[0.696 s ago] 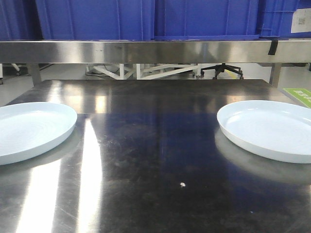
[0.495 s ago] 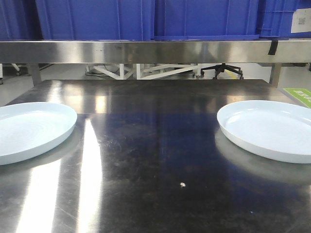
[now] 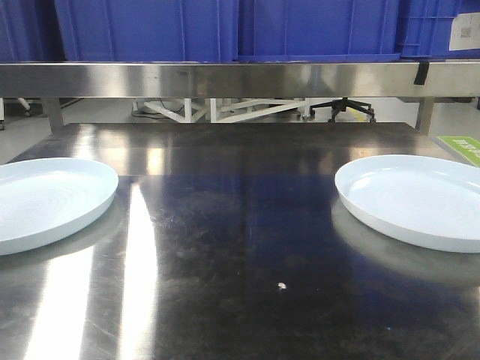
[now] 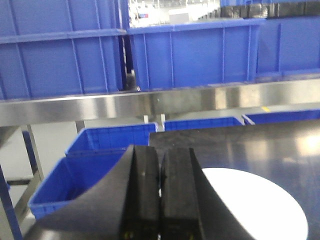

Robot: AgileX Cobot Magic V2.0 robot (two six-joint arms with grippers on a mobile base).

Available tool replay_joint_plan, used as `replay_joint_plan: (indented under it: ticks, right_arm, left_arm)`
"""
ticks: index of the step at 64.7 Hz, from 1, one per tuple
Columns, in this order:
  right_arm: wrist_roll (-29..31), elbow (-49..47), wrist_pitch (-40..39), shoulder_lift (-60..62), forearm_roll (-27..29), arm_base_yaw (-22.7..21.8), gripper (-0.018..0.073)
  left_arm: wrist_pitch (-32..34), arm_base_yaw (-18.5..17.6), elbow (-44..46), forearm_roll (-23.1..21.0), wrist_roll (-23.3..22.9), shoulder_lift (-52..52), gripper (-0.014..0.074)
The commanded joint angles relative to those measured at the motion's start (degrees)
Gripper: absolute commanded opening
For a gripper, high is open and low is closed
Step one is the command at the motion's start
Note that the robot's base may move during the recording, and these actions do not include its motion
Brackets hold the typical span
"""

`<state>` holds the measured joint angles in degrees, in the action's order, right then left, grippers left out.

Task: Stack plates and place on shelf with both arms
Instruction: 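Move the left gripper down toward the plate nearest the left arm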

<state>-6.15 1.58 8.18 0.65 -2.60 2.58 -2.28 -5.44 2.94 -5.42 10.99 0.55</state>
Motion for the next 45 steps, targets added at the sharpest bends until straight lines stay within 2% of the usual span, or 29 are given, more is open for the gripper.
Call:
replay_joint_plan:
  ticks: [1,10,24,37,45]
  right_arm:
    - [0.2,0.1,-5.0,1.1,-0.1,-0.3,0.0048]
    - [0.2,0.1,-5.0,1.1,-0.1,-0.3,0.0048]
    - [0.2,0.1,-5.0,1.1,-0.1,-0.3,0.0048]
    - [0.2,0.1,-5.0,1.1,-0.1,-0.3,0.0048]
    - [0.2,0.1,-5.0,1.1,-0.1,-0.3,0.0048]
  left_arm:
    - [1.6,0.1,4.9,-0.4,-0.1,3.2,0.0082]
    - [-1.1,0.1,9.8,-0.4,-0.1,9.3,0.0082]
    - [-10.7,0.1,16.9,-0.4,-0.3,20.2,0.0082]
    - [-16.9,0.1,22.5,-3.7,-0.7,30.9,0.0082]
    - [-20.5,0.1,25.9,-4.2,-0.7,38.1,0.0082]
